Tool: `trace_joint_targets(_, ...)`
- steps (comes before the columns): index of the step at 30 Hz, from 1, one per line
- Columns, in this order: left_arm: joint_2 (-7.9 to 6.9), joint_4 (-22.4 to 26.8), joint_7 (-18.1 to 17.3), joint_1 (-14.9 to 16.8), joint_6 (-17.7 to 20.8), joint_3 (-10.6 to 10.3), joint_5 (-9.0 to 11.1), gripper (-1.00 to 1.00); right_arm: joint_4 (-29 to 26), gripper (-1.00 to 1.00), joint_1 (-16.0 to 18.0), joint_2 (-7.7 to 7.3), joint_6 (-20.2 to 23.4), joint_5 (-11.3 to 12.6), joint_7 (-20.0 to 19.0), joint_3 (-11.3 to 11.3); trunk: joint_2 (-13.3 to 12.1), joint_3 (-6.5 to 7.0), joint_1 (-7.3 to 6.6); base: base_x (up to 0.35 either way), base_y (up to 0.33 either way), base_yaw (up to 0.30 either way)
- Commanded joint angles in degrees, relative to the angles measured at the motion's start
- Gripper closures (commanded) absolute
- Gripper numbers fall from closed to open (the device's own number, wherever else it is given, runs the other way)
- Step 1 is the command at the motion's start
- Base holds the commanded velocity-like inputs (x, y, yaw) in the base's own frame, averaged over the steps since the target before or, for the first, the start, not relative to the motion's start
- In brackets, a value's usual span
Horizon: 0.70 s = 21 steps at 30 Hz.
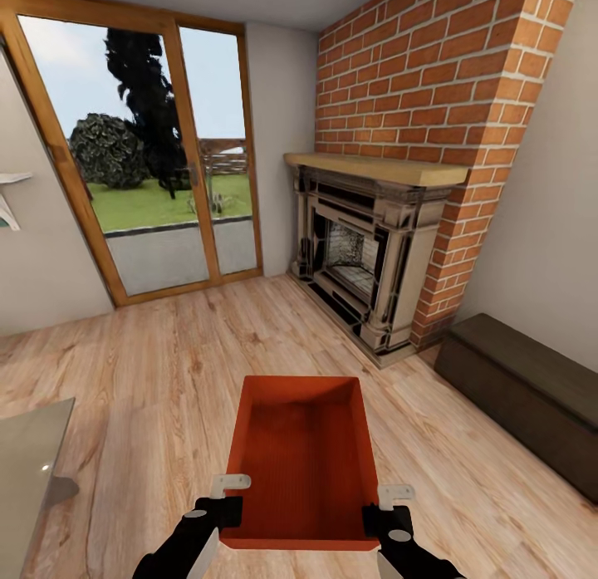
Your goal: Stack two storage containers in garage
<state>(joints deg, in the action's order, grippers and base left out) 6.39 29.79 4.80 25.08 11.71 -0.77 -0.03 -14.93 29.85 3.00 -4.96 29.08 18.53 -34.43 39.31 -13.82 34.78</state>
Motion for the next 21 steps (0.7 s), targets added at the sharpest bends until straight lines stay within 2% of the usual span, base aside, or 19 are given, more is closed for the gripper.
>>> trace_joint_targets(1,0.03,0.4,0.5,0.0,0.3,-0.3,0.0,1.0,0.5,1.0,0.0,-0.01,-0.3,1.9,2.1,-0.5,-0.3,0.1,-0.21,0.0,0.0,0.0)
trace_joint_targets(17,0.02,0.4,0.5,0.1,0.3,-0.3,0.0,1.0,0.5,1.0,0.0,0.21,-0.3,1.8,2.1,-0.5,-6.8,2.97,-3.73,0.0,0.0,0.001)
trace_joint_targets(21,0.02,0.5,0.5,0.1,0.3,-0.3,0.0,1.0,0.5,1.0,0.0,0.11,-0.4,1.8,2.1,-0.5,-6.8,2.97,-3.73,0.0,0.0,0.175)
